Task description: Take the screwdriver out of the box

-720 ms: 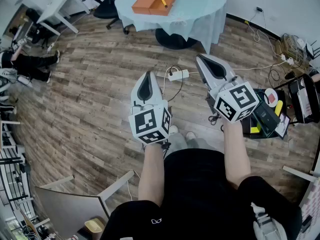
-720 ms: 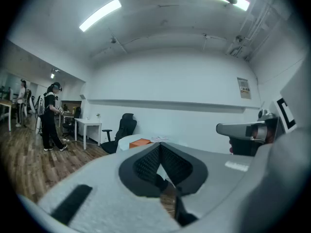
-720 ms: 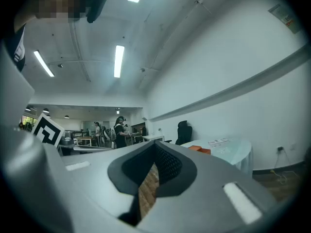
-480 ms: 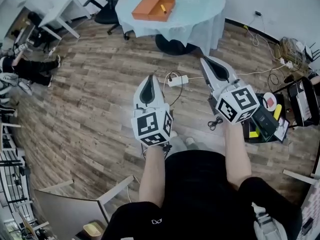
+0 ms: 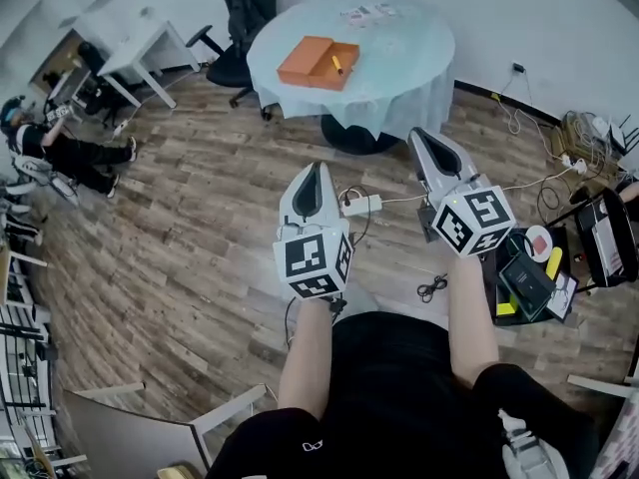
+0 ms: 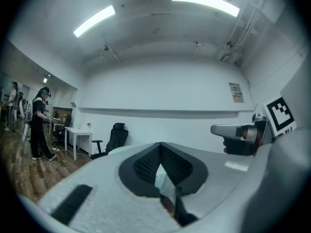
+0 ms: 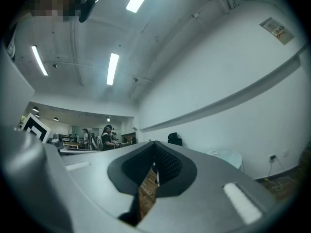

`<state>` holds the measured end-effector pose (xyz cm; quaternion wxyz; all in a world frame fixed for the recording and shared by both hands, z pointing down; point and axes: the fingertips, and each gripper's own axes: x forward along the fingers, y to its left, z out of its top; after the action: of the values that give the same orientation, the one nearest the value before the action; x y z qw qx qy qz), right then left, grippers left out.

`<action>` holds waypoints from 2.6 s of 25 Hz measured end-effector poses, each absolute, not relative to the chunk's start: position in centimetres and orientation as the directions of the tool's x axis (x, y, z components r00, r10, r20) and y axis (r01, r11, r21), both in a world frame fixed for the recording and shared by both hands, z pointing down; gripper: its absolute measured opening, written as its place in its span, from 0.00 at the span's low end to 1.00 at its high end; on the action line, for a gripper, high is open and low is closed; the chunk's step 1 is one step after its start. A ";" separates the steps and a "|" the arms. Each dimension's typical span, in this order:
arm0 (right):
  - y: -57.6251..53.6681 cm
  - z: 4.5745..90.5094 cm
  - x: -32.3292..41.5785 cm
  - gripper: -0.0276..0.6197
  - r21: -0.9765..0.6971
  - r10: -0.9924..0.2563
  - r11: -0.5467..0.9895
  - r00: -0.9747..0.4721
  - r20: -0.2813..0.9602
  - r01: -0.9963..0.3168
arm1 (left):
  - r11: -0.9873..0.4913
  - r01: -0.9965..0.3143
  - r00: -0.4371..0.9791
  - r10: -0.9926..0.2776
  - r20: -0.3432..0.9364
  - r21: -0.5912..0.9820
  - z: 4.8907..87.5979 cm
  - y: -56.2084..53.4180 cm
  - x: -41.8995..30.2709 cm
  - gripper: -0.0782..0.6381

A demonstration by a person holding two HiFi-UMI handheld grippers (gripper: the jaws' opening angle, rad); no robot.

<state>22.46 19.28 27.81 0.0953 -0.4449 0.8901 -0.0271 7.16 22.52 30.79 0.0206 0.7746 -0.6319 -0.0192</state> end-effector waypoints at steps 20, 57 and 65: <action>-3.6 33.1 16.1 0.06 -0.158 -0.808 0.589 -0.583 -0.087 -0.793 | -0.199 -0.975 0.205 -0.977 0.052 0.101 36.0 0.6 -0.7 0.11; -40.5 53.8 4.5 0.15 -0.206 -0.485 0.677 -0.639 0.596 -0.706 | -0.067 -0.945 0.186 -0.914 0.360 0.319 48.2 -27.7 -8.1 0.11; -45.2 60.4 3.7 0.25 -0.107 -0.272 0.732 -0.432 0.860 -0.673 | 0.031 -0.943 0.102 -0.921 0.376 0.331 48.4 -26.5 -12.4 0.11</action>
<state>3.69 -45.19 60.38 -0.4473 -0.2893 0.8161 -0.2240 -12.45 -26.50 48.38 0.2584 0.6958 -0.6698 0.0212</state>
